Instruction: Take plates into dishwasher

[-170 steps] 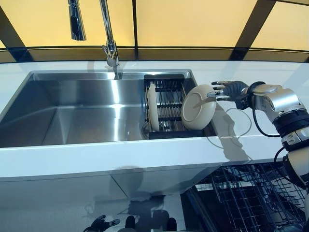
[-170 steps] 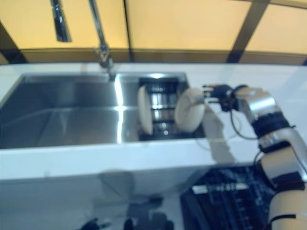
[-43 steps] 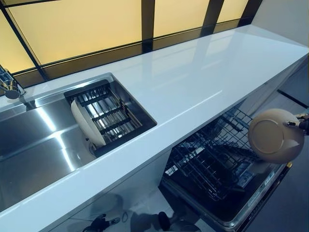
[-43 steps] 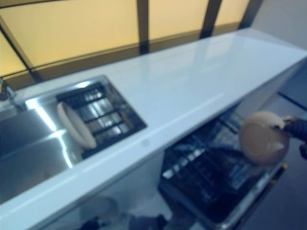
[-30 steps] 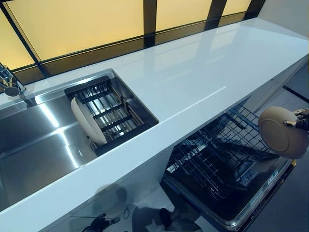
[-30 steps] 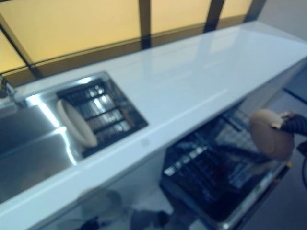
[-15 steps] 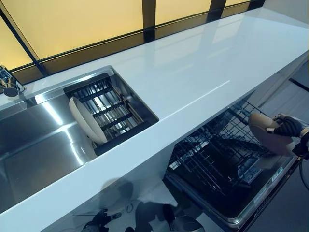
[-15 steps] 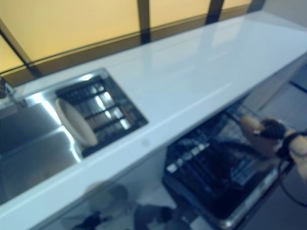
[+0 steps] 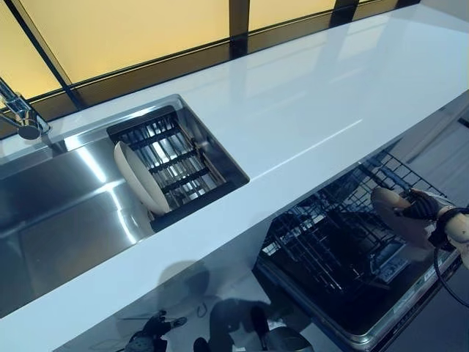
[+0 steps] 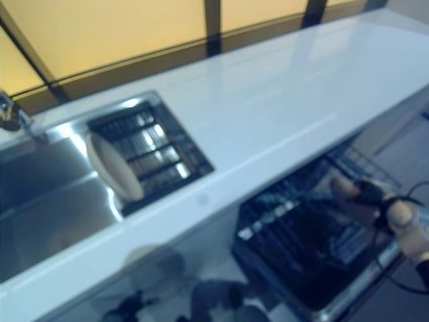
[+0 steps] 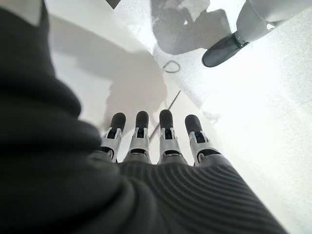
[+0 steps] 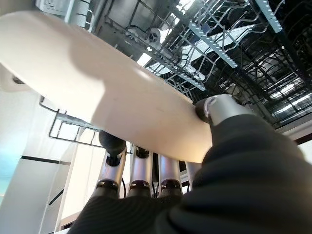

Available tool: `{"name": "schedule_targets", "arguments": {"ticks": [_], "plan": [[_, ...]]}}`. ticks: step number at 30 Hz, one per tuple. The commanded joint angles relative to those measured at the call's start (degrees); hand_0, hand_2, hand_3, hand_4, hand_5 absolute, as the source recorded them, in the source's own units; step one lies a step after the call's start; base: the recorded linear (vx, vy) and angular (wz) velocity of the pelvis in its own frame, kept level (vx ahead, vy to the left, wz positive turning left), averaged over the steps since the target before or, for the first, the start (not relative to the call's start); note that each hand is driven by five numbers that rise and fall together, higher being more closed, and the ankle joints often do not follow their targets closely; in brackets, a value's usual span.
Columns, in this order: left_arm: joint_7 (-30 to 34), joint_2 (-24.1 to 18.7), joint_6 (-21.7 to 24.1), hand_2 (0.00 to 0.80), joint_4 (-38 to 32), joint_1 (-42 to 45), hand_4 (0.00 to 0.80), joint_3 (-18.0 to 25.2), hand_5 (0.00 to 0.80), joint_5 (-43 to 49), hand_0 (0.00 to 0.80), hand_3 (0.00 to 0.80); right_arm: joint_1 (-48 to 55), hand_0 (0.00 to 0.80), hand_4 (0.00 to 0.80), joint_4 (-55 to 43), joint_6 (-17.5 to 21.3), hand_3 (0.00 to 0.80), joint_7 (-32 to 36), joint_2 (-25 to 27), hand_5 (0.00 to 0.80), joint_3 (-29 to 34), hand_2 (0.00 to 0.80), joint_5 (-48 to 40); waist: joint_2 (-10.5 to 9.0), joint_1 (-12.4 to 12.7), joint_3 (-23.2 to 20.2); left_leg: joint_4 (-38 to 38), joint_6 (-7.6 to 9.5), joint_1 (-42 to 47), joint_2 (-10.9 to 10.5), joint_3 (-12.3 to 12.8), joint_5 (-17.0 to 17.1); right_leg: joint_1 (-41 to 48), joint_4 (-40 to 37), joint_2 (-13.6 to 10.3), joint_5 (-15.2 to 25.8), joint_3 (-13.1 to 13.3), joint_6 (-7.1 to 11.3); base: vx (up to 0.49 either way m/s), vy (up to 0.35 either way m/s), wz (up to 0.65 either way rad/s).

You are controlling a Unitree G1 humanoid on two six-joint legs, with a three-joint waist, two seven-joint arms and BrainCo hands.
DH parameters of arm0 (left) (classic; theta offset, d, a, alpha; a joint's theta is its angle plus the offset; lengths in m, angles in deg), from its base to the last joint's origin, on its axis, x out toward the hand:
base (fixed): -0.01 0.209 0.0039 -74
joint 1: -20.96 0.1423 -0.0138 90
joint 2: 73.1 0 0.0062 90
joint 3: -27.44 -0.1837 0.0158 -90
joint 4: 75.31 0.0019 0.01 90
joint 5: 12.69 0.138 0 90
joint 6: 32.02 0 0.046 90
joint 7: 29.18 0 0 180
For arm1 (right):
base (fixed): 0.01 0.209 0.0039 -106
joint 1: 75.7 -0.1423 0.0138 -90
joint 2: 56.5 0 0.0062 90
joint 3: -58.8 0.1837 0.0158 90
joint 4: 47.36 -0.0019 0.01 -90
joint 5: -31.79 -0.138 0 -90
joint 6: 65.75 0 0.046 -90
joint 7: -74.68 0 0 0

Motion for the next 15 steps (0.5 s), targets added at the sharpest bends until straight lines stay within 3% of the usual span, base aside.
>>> {"name": "schedule_targets", "arguments": {"ticks": [1,15], "plan": [[-0.52,-2.58,-0.20,0.000,0.10,-2.28,0.000,-1.32,0.000,2.54,0.000,0.000,-7.71,0.800,0.800,4.08,1.42,0.800,-3.53,-1.73,0.800,-1.87,0.800,3.31,-3.73,2.63,-0.18,-0.05,0.86,-0.07,0.08,-3.62,-0.91,-2.28,0.14,-3.92,3.22,-1.82,4.69,-0.014,-0.018,0.03],[-0.06,-3.30,0.86,0.000,-1.34,-4.25,0.000,-3.67,0.000,-0.18,0.000,0.000,-17.38,0.800,0.800,13.37,0.07,0.800,-6.36,-2.33,0.800,-10.07,0.800,7.55,-0.16,4.15,3.54,-0.05,0.77,-3.16,-1.27,-5.35,-0.06,-4.84,0.14,-5.06,3.59,-3.02,4.57,-0.038,-0.009,0.09]]}}
